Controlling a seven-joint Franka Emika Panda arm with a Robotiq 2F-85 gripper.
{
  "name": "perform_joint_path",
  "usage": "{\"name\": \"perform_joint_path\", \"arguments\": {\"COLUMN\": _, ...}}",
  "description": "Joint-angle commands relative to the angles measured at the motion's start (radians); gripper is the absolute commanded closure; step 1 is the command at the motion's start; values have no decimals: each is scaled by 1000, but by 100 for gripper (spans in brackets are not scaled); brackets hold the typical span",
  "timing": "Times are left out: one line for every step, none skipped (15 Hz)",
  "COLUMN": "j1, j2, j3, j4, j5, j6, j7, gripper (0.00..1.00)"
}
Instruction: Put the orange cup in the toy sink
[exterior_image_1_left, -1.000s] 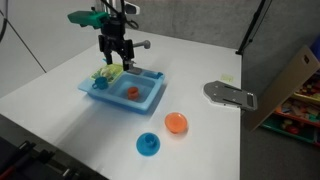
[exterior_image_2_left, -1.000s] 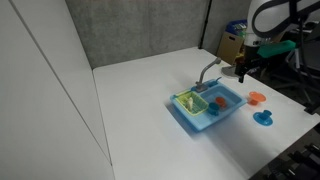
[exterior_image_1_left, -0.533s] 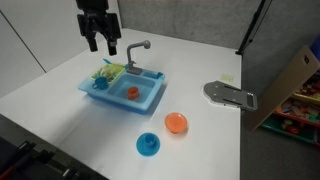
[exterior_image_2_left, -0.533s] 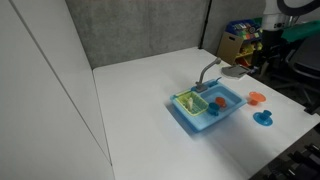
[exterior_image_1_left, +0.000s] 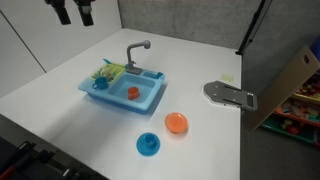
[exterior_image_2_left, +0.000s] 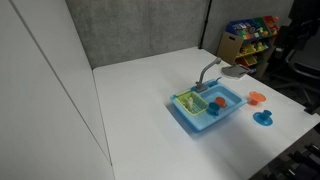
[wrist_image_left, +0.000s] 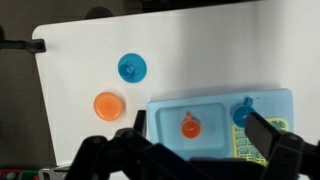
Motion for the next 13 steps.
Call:
{"name": "perform_joint_path", "arguments": {"j1": -10, "j2": -107, "j3": 5, "j4": 3, "j5": 42, "j6": -102, "j7": -87, "gripper": 0}}
{"name": "perform_joint_path", "arguments": {"j1": -9, "j2": -123, "j3": 0, "j4": 17, "j5": 58, "j6": -137, "j7": -115, "gripper": 0}}
{"name": "perform_joint_path", "arguments": {"j1": -8, "j2": -137, "j3": -4, "j4": 29, "j5": 74, "j6": -169, "j7": -136, "gripper": 0}}
{"name": "perform_joint_path", "arguments": {"j1": -8, "j2": -150, "j3": -8, "j4": 40, "j5": 92, "j6": -198, "j7": -155, "gripper": 0}}
{"name": "perform_joint_path", "arguments": {"j1": -8, "j2": -161, "j3": -10, "j4": 48, "j5": 107, "j6": -222, "j7": -168, "gripper": 0}}
{"name": "perform_joint_path", "arguments": {"j1": -8, "j2": -177, "j3": -12, "j4": 53, "j5": 121, "j6": -234, "j7": -175, "gripper": 0}}
{"name": "perform_joint_path", "arguments": {"j1": -11, "j2": -195, "j3": -10, "j4": 51, "j5": 130, "j6": -235, "j7": -165, "gripper": 0}}
{"name": "perform_joint_path", "arguments": {"j1": -12, "j2": -208, "j3": -7, "j4": 47, "j5": 135, "j6": -228, "j7": -153, "gripper": 0}}
{"name": "perform_joint_path", "arguments": {"j1": -13, "j2": -219, "j3": -6, "j4": 45, "j5": 140, "j6": -224, "j7": -147, "gripper": 0}}
{"name": "perform_joint_path", "arguments": {"j1": -14, "j2": -229, "j3": -3, "j4": 44, "j5": 142, "j6": -223, "j7": -143, "gripper": 0}}
{"name": "perform_joint_path", "arguments": {"j1": -15, "j2": -238, "j3": -2, "j4": 39, "j5": 142, "j6": -214, "j7": -142, "gripper": 0}}
{"name": "perform_joint_path", "arguments": {"j1": -15, "j2": -215, "j3": 2, "j4": 37, "j5": 129, "j6": -207, "j7": -142, "gripper": 0}}
{"name": "perform_joint_path", "arguments": {"j1": -15, "j2": -220, "j3": 3, "j4": 36, "j5": 129, "j6": -207, "j7": -142, "gripper": 0}}
